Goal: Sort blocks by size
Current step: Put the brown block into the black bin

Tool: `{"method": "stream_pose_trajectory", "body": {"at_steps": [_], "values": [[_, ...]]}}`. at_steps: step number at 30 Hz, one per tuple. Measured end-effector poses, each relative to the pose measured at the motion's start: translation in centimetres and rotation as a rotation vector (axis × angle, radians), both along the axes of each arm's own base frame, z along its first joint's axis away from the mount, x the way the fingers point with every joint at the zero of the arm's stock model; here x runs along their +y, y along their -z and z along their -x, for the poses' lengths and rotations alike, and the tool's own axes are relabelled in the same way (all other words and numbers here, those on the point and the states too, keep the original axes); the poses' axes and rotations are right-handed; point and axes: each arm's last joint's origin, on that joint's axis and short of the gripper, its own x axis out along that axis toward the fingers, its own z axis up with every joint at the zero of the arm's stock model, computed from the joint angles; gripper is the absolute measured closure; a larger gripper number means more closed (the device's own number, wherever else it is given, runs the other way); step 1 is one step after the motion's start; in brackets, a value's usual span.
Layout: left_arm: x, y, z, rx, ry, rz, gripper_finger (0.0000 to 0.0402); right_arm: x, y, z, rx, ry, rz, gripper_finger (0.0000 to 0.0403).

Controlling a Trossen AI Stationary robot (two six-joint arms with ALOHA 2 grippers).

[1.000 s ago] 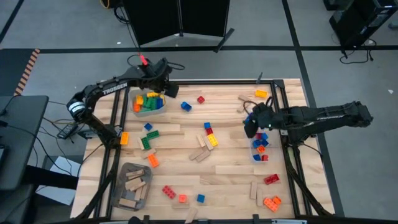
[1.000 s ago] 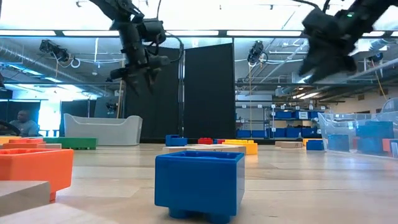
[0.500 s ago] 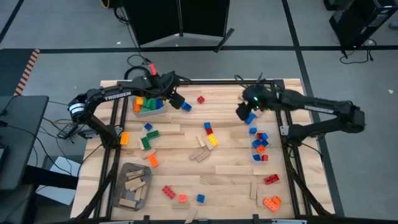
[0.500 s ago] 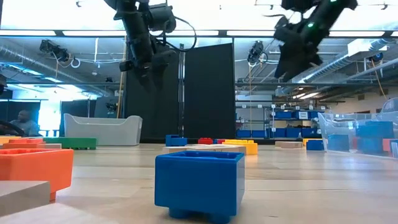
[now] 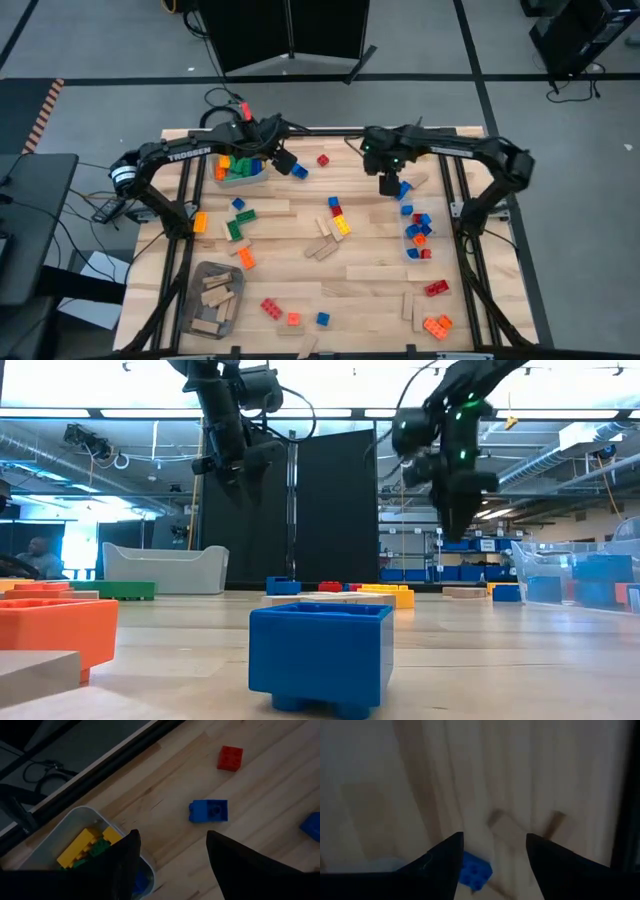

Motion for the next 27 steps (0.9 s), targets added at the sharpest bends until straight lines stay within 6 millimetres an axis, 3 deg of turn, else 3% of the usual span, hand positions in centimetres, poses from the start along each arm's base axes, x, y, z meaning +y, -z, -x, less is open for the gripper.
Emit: {"method": "stream_pose_trajectory", "body": {"at_steps": [14, 27], "values": [[0.2, -0.3, -0.4, -0.046, -0.001, -0.028, 0.0167, -1.7, 6.6, -1.6, 0.351, -0.402, 0.021, 0.0188], [0.3, -0.4, -0.6, -0.069, -0.004, -0.045, 0.0167, -2.3, 10.0, -2.4, 0.448, -0.497, 0.0, 0.0214]]}}
